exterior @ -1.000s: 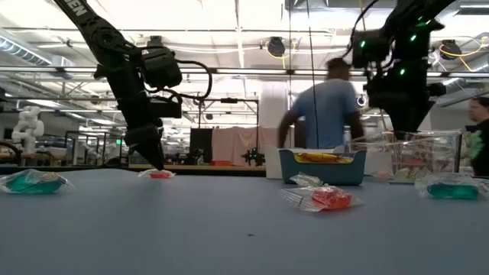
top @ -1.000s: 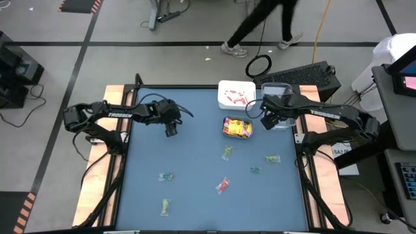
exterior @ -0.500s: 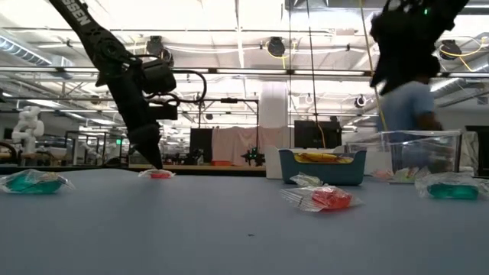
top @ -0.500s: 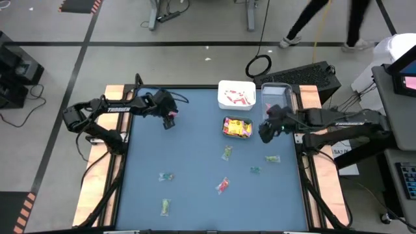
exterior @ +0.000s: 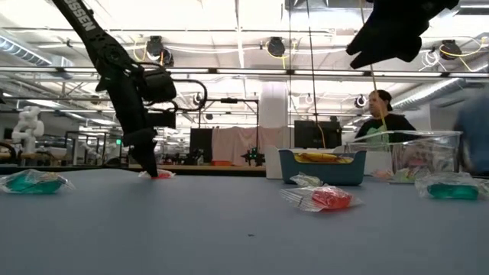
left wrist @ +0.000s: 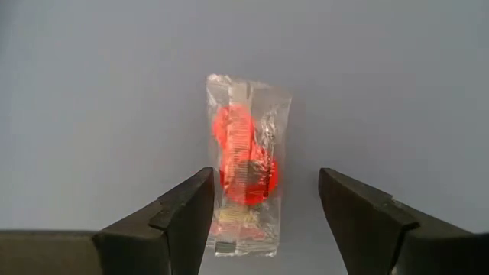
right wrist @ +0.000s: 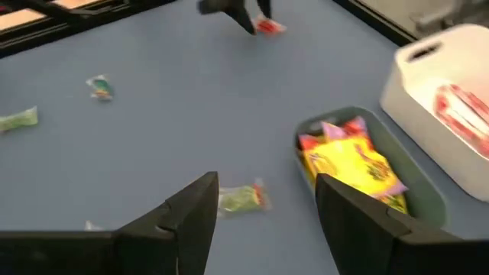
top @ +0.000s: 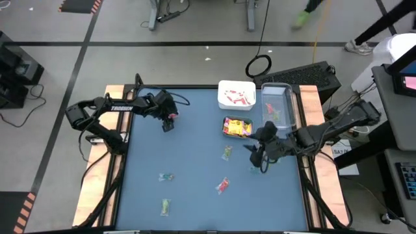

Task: Sort candy
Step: Put the top left red candy into the transparent bin

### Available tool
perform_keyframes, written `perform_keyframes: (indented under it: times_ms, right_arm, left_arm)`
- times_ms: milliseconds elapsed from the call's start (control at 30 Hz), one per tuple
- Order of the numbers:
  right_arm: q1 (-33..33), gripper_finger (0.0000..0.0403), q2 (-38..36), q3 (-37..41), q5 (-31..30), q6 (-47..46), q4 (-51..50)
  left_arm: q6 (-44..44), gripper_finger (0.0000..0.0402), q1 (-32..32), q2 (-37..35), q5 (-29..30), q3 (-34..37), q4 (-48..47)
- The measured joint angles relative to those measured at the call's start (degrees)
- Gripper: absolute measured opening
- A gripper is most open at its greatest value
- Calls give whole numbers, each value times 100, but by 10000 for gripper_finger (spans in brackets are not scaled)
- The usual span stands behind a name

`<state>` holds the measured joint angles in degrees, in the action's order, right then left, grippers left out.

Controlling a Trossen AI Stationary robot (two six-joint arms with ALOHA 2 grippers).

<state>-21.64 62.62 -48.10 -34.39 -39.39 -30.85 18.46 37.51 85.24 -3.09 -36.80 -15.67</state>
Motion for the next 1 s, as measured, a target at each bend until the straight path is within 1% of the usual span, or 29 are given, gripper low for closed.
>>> perform_keyframes:
  times_ms: [167,233,367,533,667,767,867,1000]
  right_arm:
    - [-367,210,486,0,-63,188,610]
    - [-475,210,670,0,-138,314,888]
    - [-642,210,1023,0,-332,771,1373]
    - [-736,210,1476,0,-326,1403,1972]
    - [-735,210,1825,0,-322,1876,2590]
    - [-700,210,2087,0,-327,2306,3108]
    - [-631,210,2328,0,-326,2638,3617]
    - [-426,210,2595,0,-334,2789,4193]
  left_arm:
    - [33,240,-2,301,-11,-24,73]
    - [16,230,-3,331,-29,-27,71]
    - [-30,189,-19,307,-44,-15,99]
    - [-56,133,-113,299,-30,-7,144]
    - [-158,98,-275,292,4,-4,154]
    - [-166,81,-445,253,53,-4,167]
    - [-290,72,-603,169,45,6,175]
    - [-407,70,-872,-49,-255,17,135]
